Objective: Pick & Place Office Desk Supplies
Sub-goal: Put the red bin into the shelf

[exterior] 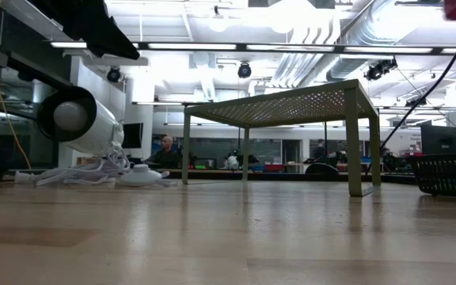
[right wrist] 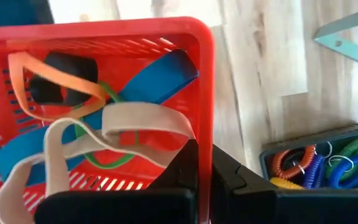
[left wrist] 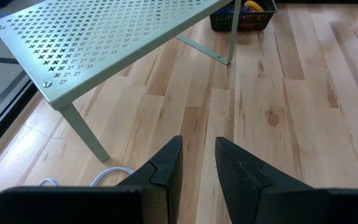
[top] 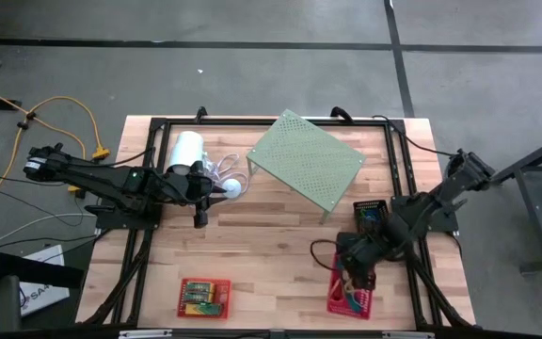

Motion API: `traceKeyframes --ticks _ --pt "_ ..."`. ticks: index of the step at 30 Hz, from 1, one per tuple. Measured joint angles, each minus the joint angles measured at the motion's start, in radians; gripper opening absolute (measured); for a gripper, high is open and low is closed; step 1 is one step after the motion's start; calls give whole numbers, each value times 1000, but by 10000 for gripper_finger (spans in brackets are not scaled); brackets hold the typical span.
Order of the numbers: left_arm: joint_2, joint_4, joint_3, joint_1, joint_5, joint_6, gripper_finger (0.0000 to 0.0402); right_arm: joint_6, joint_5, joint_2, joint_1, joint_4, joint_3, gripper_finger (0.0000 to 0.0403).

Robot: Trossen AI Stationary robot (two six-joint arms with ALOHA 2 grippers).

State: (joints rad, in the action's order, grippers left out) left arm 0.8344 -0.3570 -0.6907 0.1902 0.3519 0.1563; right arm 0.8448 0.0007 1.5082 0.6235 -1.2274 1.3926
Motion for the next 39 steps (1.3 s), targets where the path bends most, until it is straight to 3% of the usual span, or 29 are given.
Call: traceKeyframes --ticks 16,24,28,39 --pt "0 0 0 0 0 0 89 -123 -107 0 -382 39 18 3" --pt "0 0 0 0 0 0 89 -219 -111 0 -629 42 142 3" --pt "0 0 0 0 0 0 89 -284 -162 6 -771 37 186 3" --pt "0 0 0 0 0 0 89 -528 -184 129 -1051 -83 361 3"
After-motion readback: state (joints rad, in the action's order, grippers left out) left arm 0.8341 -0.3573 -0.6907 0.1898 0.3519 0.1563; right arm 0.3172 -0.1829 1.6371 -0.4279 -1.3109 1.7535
